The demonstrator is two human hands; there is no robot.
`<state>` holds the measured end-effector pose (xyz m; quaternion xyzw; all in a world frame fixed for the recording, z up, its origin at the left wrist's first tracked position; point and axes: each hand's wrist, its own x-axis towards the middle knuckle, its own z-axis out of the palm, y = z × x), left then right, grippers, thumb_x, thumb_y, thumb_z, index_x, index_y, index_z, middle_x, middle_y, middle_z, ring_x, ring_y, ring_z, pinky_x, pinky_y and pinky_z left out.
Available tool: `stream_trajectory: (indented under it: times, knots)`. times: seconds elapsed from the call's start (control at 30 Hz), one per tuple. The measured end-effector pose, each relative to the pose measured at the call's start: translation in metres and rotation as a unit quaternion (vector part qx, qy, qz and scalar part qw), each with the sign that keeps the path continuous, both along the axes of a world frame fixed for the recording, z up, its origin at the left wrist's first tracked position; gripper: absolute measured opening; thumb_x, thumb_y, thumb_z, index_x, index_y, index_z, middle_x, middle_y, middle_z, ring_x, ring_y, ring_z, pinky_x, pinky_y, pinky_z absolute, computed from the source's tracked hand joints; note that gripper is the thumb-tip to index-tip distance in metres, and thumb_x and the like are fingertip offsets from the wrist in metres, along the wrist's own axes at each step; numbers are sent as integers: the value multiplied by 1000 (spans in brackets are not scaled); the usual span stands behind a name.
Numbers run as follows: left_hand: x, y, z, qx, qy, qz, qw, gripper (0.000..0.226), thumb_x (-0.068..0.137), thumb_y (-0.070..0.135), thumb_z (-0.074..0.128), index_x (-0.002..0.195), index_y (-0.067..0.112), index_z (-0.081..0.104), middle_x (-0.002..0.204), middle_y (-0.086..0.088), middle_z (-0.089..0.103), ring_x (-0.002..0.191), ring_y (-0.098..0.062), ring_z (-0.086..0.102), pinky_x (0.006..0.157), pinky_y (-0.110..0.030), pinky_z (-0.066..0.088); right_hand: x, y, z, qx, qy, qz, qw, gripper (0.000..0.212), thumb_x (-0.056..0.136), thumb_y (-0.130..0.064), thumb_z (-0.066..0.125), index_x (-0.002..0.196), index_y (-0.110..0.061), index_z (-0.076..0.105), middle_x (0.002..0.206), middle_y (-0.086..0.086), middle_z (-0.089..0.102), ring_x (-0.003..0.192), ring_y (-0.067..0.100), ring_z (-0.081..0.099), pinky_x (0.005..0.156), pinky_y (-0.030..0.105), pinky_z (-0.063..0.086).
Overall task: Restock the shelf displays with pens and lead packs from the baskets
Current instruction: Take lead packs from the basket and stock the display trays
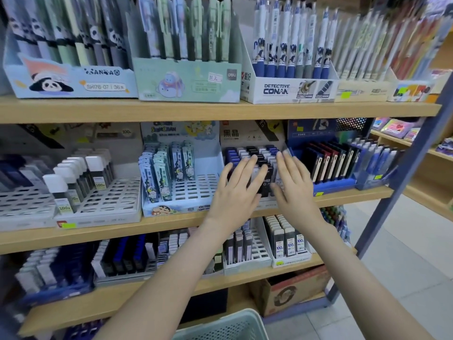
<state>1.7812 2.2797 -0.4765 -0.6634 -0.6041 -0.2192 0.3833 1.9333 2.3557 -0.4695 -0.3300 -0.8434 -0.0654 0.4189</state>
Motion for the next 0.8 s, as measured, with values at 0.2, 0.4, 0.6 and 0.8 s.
stream_trajectory:
  times: [0.2,0.4,0.6,0.8]
  knots:
    - [-38,-85,-9,9,-61,-34,998,46,91,27,54,133,9,45,140,-16,49,127,-28,42,106,-42,31,-29,-80,3,54,57,112,991,47,93,-13,49,139,-4,40,132,12,49,119,24,40,104,30,29]
    - [-122,-219,-75,-93,-77,55,991,39,88,20,55,122,2,59,131,-16,57,116,-29,50,98,-40,39,-114,-159,-65,-2,-45,266,963,42,91,-13,48,131,-2,44,119,17,57,106,29,47,95,38,37]
    - [-183,-355,-189,-247,-160,185,938,40,88,22,46,122,2,56,125,-16,60,110,-30,57,92,-39,42,-190,-236,-182,-13,-274,357,893,58,87,-23,62,136,-5,36,115,11,61,98,26,52,83,36,49]
    - [-204,-420,-304,-312,-249,248,883,40,85,31,43,118,10,49,115,-13,65,102,-28,58,87,-35,36,-218,-278,-305,-94,-514,384,761,74,97,-13,49,152,-12,1,152,6,29,137,24,29,109,34,30]
